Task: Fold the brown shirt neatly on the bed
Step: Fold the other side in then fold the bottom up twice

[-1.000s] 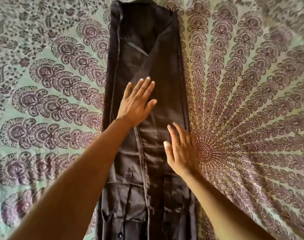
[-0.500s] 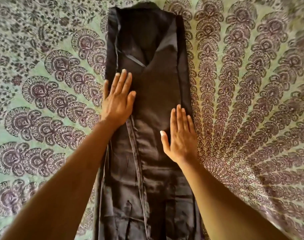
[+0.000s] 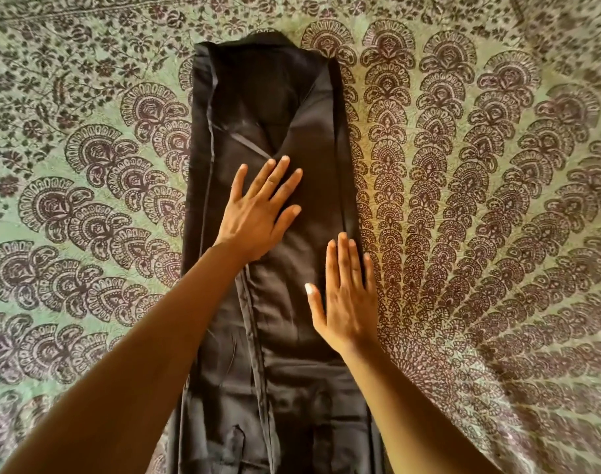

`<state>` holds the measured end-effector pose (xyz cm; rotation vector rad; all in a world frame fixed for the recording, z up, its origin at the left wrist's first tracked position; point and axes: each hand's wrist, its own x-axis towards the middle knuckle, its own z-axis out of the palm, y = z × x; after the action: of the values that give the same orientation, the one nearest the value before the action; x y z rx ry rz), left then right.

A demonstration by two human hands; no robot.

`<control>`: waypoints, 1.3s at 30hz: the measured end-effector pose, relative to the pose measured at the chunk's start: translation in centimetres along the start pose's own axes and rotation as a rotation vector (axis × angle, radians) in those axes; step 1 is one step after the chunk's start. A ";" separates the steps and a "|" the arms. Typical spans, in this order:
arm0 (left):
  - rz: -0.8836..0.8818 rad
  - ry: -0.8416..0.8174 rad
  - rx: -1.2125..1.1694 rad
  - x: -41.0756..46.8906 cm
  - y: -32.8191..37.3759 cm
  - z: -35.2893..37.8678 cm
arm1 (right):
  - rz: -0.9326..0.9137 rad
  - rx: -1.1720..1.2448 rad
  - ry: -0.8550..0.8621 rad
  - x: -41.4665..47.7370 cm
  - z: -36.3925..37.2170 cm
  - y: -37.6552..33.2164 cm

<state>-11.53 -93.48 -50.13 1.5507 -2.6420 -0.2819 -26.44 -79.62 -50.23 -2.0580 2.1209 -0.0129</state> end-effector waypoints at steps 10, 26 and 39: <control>0.194 -0.173 0.085 9.7 -0.6 0.5 | -0.120 0.025 -0.047 4.5 0.8 1.6; 0.018 -0.034 -0.130 6.1 0.4 -1.5 | -0.132 0.080 0.004 4.1 0.9 1.6; -0.048 0.006 -0.008 -1.1 -3.2 -2.6 | -0.114 0.231 0.146 4.7 0.7 1.6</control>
<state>-7.82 -94.35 -48.17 1.6120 -2.5982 -0.2896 -28.02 -84.10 -51.74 -2.0907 1.9687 -0.4154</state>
